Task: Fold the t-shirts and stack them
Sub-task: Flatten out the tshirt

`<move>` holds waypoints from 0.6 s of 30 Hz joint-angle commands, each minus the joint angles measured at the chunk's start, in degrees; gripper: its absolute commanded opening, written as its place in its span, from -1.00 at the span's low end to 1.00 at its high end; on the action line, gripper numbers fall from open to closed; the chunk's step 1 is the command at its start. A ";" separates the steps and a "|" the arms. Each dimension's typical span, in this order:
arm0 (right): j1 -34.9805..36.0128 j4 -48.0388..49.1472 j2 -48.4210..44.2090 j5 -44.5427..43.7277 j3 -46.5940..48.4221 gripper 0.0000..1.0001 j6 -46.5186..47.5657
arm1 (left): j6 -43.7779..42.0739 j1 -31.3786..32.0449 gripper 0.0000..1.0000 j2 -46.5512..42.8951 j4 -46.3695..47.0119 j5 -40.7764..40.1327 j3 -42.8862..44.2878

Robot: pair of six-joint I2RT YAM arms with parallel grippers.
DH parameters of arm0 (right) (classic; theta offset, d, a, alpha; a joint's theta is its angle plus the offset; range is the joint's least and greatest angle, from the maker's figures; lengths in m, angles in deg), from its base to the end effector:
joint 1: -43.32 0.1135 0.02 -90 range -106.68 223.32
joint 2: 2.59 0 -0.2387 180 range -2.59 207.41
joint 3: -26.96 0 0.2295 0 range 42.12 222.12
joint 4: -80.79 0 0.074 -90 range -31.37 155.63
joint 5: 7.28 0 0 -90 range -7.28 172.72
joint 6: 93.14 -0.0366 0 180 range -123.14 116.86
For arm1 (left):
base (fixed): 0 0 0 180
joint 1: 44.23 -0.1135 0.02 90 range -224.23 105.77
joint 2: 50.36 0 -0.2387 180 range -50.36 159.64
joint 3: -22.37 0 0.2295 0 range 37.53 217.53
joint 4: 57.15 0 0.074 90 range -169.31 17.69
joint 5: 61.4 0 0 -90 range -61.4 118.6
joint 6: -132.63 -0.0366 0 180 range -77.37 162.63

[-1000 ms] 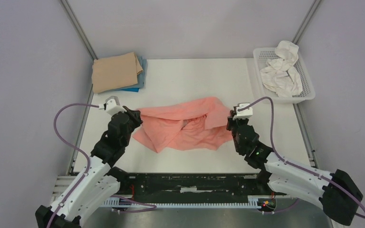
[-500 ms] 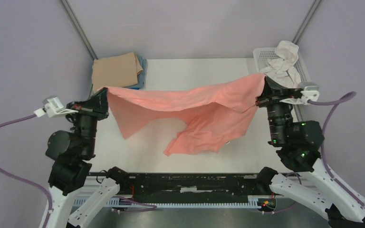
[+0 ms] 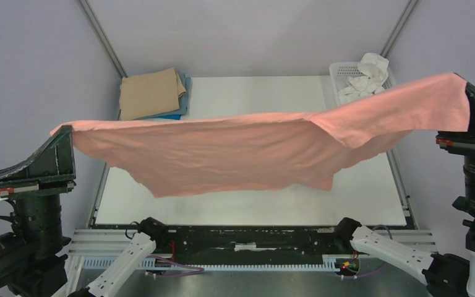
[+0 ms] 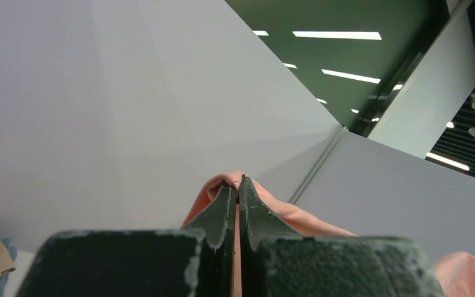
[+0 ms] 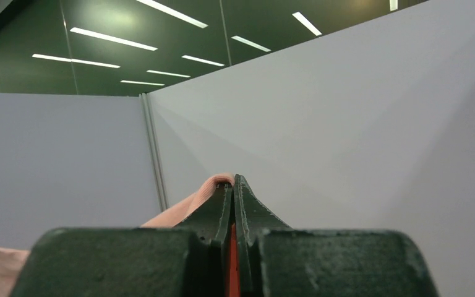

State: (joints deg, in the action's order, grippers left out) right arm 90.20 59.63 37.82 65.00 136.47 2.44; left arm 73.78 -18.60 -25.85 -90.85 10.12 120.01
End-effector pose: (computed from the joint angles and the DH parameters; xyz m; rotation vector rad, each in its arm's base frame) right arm 0.0034 -0.0127 0.5635 -0.0578 0.7946 0.5695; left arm -0.0370 0.0306 0.5012 -0.3523 0.8825 -0.7757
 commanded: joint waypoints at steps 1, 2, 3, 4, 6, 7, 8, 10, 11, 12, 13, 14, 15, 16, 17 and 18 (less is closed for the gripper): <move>-0.11 -4.99 1.71 0.62 3.65 -1.00 1.67 | -2.14 0.04 -0.95 0.91 -2.33 1.12 2.48; -0.11 -4.94 1.85 -0.22 3.71 -1.00 2.02 | -1.93 0.04 -0.95 1.40 -2.65 1.16 2.79; -0.07 -4.52 1.81 -0.74 3.45 -1.00 2.59 | -1.72 0.04 -0.95 1.82 -3.10 1.12 2.86; -0.11 -4.13 1.84 -2.32 3.00 -1.00 2.58 | -1.49 0.06 -0.95 2.32 -3.39 0.95 2.85; -0.05 -2.42 2.00 -5.23 1.31 -1.00 3.33 | -0.96 0.05 -0.95 3.40 -3.49 0.13 1.88; -0.04 -1.63 2.41 -7.79 0.52 -1.00 3.86 | -0.94 0.04 -0.95 4.06 -3.43 -0.56 1.46; -0.03 -1.38 3.49 -10.88 0.32 -1.00 4.39 | -1.05 0.06 -0.95 5.06 -3.35 -1.64 0.85; 0.07 -1.32 6.49 -16.62 0.06 -1.00 6.48 | -2.10 0.04 -0.95 7.43 -2.96 -4.57 -0.35; 0.06 -0.96 8.34 -21.01 -0.47 -1.00 7.80 | -2.58 0.05 -0.95 9.00 -2.64 -6.58 -1.39; 0.07 0.29 10.20 -24.66 -1.79 -1.00 9.60 | -3.25 0.04 -0.95 10.58 -1.56 -8.04 -2.71; 0.06 2.81 11.52 -29.95 -3.95 -1.00 11.44 | -3.77 0.04 -0.95 13.06 -0.83 -10.83 -4.32; 0.08 7.15 12.92 -33.55 -7.28 -1.00 13.74 | -3.67 0.06 -0.95 15.56 -0.84 -13.69 -5.35; -0.09 11.01 14.10 -37.33 -10.17 -1.00 16.86 | -3.85 0.10 -0.95 19.47 -1.15 -16.94 -6.14; -0.91 14.93 15.57 -40.08 -13.34 -1.00 18.94 | -3.74 0.04 -0.95 23.83 -1.62 -19.12 -6.87; -3.05 16.82 16.65 -39.87 -15.69 -1.00 18.94 | -3.40 -0.11 -0.96 27.20 -1.65 -21.21 -7.67; -7.33 16.76 18.39 -36.92 -17.54 -1.00 16.08 | -2.75 -0.70 -0.95 31.26 -1.23 -22.24 -8.89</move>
State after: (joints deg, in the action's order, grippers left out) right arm 89.30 67.94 49.84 36.79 126.48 14.22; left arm 72.54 -18.60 -9.46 -91.53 -1.29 115.68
